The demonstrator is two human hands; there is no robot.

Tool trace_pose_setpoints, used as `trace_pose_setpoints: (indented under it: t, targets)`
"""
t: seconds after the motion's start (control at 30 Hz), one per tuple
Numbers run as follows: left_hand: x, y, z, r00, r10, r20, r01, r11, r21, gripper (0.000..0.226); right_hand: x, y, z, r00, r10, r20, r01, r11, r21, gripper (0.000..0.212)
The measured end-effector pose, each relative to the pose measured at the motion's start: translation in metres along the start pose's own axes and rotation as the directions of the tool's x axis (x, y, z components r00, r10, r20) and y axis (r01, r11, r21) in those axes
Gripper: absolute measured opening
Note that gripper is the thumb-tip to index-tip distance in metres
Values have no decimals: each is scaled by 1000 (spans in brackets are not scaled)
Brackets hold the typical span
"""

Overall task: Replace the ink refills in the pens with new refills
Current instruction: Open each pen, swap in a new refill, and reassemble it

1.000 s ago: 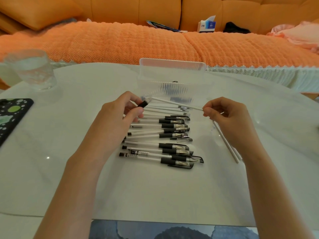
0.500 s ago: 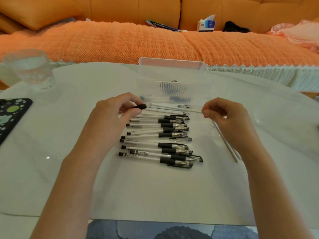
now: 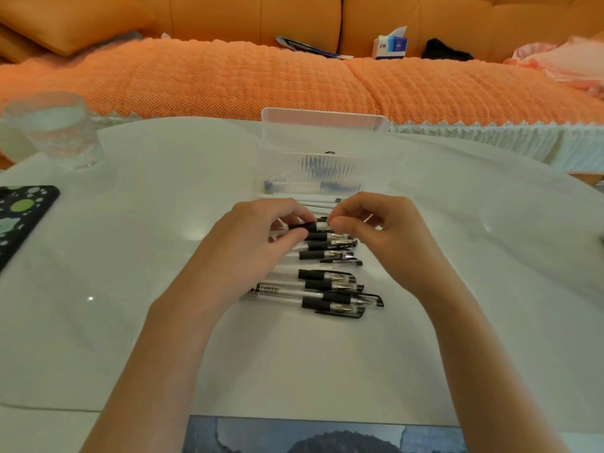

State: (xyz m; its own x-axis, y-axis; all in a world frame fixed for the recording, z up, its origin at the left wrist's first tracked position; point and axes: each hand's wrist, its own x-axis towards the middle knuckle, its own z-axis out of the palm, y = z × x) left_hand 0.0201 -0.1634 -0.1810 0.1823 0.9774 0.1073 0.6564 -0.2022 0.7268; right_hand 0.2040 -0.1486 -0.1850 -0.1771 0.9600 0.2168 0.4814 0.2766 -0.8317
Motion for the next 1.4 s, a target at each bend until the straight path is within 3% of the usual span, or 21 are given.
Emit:
trace_pose_setpoints:
  t: [0.27, 0.47, 1.1, 1.23, 1.4]
  targets:
    - [1, 6, 5, 998, 56, -19, -56, 998, 10, 12, -2, -3, 4, 998, 24, 55, -33, 988, 154, 6]
    - [-1, 7, 4, 997, 69, -21, -66, 993, 98, 7, -2, -2, 4, 992, 50, 115, -54, 998, 36, 13]
    - [-1, 11, 4, 999, 49, 9, -49, 998, 43, 9, -6, -5, -2, 998, -38, 48, 37, 999, 30, 3]
    - [-1, 4, -4, 1000, 13, -14, -13, 1000, 24, 12, -6, 1, -14, 998, -30, -51, 32, 999, 31, 9]
    - [-1, -2, -7, 998, -7, -69, 8, 1000, 10, 9, -8, 18, -36, 990, 86, -113, -106, 976, -192, 10]
